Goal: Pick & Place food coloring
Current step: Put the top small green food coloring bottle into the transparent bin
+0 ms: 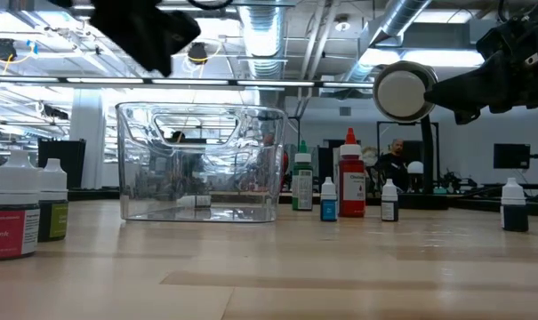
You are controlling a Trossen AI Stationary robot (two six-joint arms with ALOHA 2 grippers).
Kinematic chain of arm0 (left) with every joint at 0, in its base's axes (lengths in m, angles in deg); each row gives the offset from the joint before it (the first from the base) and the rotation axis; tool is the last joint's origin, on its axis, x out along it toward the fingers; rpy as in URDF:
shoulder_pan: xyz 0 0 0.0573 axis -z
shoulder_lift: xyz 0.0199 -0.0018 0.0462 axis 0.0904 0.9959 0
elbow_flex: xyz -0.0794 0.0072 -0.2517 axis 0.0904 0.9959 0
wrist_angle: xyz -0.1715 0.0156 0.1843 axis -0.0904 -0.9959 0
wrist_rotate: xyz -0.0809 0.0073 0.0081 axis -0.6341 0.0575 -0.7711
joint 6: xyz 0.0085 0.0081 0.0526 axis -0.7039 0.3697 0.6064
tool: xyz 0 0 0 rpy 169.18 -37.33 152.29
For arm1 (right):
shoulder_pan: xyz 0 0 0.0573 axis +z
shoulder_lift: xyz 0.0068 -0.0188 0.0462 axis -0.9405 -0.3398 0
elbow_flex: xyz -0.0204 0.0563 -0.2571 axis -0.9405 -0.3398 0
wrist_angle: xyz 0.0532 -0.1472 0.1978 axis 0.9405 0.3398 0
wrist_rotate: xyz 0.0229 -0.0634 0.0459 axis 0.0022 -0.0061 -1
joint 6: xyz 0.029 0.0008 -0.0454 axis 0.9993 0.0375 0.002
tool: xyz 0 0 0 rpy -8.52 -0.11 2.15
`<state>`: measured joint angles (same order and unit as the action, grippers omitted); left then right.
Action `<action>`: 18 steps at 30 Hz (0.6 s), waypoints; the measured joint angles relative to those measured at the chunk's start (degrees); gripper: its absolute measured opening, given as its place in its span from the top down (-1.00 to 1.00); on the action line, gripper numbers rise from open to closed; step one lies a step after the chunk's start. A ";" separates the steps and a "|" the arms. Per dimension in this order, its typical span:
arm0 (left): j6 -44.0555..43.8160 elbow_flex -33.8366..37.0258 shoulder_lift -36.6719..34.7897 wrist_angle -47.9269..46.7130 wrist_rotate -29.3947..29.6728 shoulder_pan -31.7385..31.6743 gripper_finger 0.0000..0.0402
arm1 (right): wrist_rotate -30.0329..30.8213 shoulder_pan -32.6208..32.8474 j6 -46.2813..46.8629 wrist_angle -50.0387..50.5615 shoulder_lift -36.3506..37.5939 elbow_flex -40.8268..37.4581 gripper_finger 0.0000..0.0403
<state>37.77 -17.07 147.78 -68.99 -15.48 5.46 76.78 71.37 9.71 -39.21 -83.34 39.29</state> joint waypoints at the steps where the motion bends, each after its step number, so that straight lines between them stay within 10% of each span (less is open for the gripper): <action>1: -0.21 0.02 -0.47 -1.22 -0.45 0.72 0.47 | 0.00 0.02 0.02 0.00 0.00 0.00 0.44; 18: -17.92 4.40 -2.72 -6.60 -1.03 15.01 0.47 | 0.00 0.01 0.00 0.04 0.00 0.00 0.44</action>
<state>19.85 -12.67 145.07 -75.59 -16.51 20.47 76.78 71.38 9.71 -39.16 -83.34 39.29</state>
